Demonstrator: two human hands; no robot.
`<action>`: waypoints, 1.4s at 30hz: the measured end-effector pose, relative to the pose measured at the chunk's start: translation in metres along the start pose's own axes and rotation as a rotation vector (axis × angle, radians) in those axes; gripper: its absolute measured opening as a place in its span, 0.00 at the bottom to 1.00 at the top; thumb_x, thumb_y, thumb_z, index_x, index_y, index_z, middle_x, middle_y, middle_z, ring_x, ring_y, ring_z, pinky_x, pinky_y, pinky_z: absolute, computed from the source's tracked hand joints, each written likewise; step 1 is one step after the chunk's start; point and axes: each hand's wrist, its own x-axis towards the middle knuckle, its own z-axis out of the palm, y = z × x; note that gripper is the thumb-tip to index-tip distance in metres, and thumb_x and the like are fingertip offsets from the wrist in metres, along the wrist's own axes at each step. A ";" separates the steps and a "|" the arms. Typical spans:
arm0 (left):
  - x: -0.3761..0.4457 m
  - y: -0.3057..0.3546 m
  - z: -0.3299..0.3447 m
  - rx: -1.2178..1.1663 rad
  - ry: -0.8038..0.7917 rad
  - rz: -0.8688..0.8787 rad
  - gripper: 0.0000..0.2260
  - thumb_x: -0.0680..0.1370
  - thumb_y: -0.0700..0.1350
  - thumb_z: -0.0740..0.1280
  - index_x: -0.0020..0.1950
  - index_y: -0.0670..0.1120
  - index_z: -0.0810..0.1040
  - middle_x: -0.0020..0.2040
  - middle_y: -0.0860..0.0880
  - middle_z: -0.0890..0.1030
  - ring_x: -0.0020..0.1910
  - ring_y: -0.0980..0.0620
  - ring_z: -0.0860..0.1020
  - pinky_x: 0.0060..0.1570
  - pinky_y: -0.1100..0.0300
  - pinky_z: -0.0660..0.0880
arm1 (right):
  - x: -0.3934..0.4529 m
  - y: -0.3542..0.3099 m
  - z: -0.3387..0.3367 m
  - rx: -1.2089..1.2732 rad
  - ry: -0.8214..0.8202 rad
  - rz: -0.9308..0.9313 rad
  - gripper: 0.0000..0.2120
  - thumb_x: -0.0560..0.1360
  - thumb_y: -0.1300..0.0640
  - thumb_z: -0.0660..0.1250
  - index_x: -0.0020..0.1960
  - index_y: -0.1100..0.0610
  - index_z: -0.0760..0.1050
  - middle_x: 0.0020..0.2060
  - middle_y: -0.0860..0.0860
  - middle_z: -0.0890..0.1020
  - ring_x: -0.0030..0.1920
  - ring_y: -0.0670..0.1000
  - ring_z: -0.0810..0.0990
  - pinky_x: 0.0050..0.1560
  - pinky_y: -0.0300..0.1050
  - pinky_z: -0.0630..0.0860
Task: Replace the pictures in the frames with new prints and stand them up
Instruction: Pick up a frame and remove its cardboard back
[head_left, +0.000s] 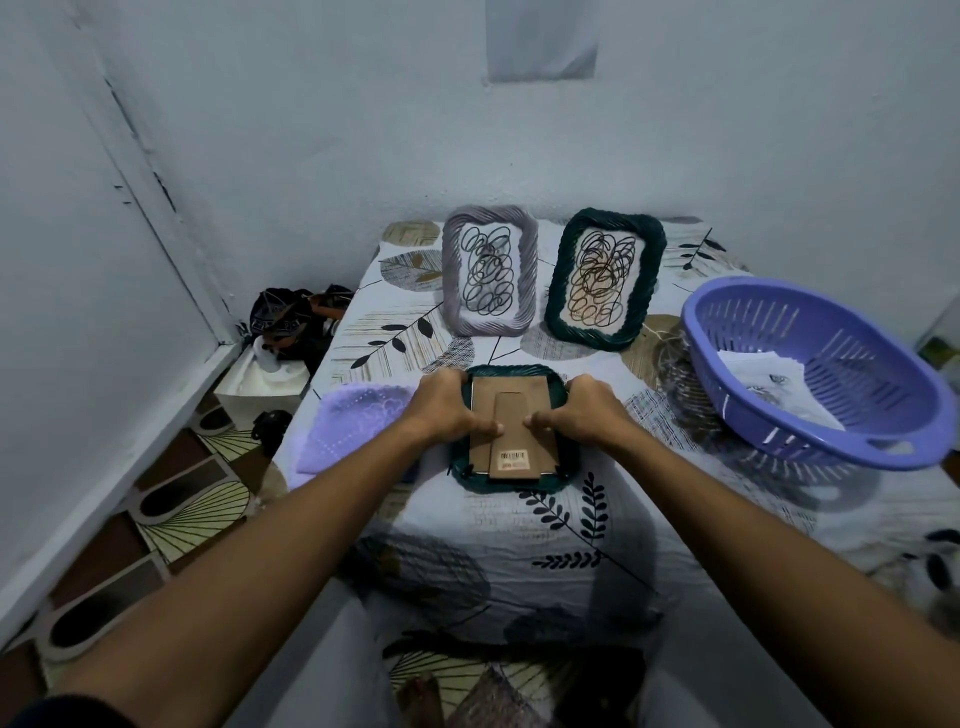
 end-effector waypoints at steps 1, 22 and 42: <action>-0.003 -0.001 0.000 0.006 -0.006 0.001 0.31 0.62 0.49 0.82 0.60 0.41 0.76 0.57 0.45 0.80 0.51 0.49 0.77 0.53 0.55 0.78 | -0.004 0.000 0.000 0.002 -0.005 0.005 0.25 0.64 0.43 0.77 0.47 0.58 0.70 0.45 0.54 0.76 0.44 0.54 0.76 0.35 0.43 0.68; -0.044 -0.008 -0.004 -0.049 0.020 -0.106 0.18 0.67 0.48 0.79 0.46 0.41 0.74 0.46 0.46 0.76 0.46 0.47 0.76 0.45 0.54 0.75 | -0.031 0.007 -0.008 0.146 -0.129 0.071 0.23 0.64 0.52 0.79 0.49 0.65 0.75 0.42 0.59 0.81 0.35 0.54 0.78 0.30 0.45 0.77; -0.060 -0.008 0.001 -0.392 -0.040 -0.328 0.08 0.69 0.31 0.75 0.40 0.36 0.76 0.41 0.33 0.82 0.36 0.40 0.81 0.48 0.45 0.81 | -0.057 0.007 -0.004 0.443 -0.118 0.215 0.06 0.68 0.69 0.74 0.40 0.66 0.76 0.37 0.62 0.83 0.29 0.57 0.80 0.36 0.54 0.82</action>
